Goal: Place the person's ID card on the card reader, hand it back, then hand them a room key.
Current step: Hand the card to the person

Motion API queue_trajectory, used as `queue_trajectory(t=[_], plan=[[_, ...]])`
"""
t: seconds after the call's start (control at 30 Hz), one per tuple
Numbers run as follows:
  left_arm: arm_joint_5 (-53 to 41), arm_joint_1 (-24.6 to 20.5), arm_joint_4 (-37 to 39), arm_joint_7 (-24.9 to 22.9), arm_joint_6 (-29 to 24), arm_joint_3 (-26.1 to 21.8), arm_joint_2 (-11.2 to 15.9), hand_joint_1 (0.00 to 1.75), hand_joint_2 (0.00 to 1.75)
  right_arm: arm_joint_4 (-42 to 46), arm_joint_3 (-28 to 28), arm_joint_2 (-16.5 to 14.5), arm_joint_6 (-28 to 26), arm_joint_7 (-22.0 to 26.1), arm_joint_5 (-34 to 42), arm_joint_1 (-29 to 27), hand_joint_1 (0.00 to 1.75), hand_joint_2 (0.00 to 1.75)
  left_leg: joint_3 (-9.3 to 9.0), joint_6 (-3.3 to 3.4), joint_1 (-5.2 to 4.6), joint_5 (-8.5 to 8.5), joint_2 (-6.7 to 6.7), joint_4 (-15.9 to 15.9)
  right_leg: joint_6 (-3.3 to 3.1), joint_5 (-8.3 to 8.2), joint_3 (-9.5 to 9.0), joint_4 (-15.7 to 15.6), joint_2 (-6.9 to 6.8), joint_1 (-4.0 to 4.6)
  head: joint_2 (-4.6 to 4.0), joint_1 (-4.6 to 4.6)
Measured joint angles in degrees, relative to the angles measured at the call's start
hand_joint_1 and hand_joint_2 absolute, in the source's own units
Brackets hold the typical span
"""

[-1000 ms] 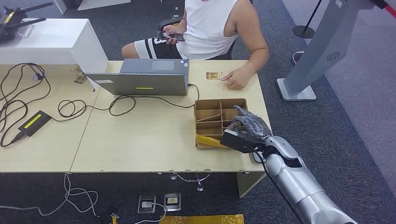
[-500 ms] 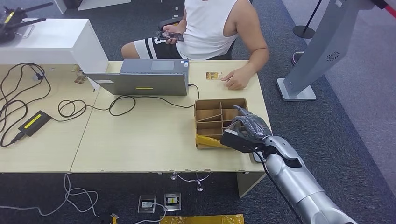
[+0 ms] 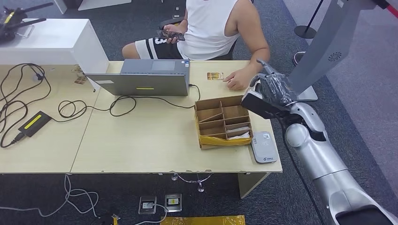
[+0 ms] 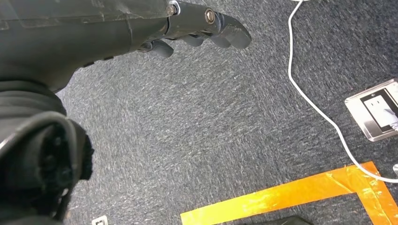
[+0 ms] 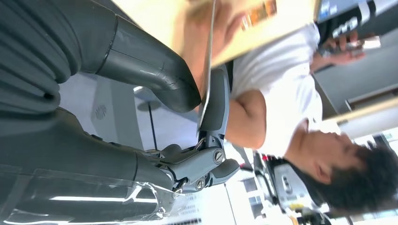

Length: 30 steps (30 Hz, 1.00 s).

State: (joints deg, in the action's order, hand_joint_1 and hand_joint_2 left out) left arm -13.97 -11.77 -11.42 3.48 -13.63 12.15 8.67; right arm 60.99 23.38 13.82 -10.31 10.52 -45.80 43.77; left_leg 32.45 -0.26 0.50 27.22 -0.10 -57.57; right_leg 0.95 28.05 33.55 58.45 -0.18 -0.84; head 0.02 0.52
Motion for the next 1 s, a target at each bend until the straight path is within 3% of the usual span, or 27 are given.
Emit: queue_trajectory(t=[0.37, 0.63, 1.0], plan=[[-1.26, -1.01, -0.01, 0.00, 1.13, 0.47, -0.21, 0.00, 0.00, -2.01, -0.68, 0.77, 1.00, 3.44, -0.51, 8.01, 1.75, 1.75, 0.03, 0.00, 0.01, 0.00, -0.01, 0.01, 0.00, 0.00, 0.00, 0.01, -0.02, 0.01, 0.00, -0.01], [-1.85, -1.92, -0.04, 0.00, 1.92, 1.44, -0.21, 0.00, 0.00, -13.87, 1.79, -0.49, -0.37, 5.77, -8.23, 14.17, 1.75, 1.75, 0.06, 0.00, 0.01, 0.00, -0.04, 0.01, 0.00, 0.00, -0.01, 0.03, -0.08, 0.01, 0.00, 0.00], [-2.07, -1.93, -0.03, 0.00, 1.89, 1.96, -0.07, 0.00, 0.00, -27.36, 6.02, -3.15, -0.57, 3.79, -12.85, 19.73, 1.75, 1.75, 0.06, 0.00, 0.02, 0.00, -0.05, 0.01, -0.02, 0.02, 0.00, 0.03, -0.10, 0.02, 0.00, 0.01]])
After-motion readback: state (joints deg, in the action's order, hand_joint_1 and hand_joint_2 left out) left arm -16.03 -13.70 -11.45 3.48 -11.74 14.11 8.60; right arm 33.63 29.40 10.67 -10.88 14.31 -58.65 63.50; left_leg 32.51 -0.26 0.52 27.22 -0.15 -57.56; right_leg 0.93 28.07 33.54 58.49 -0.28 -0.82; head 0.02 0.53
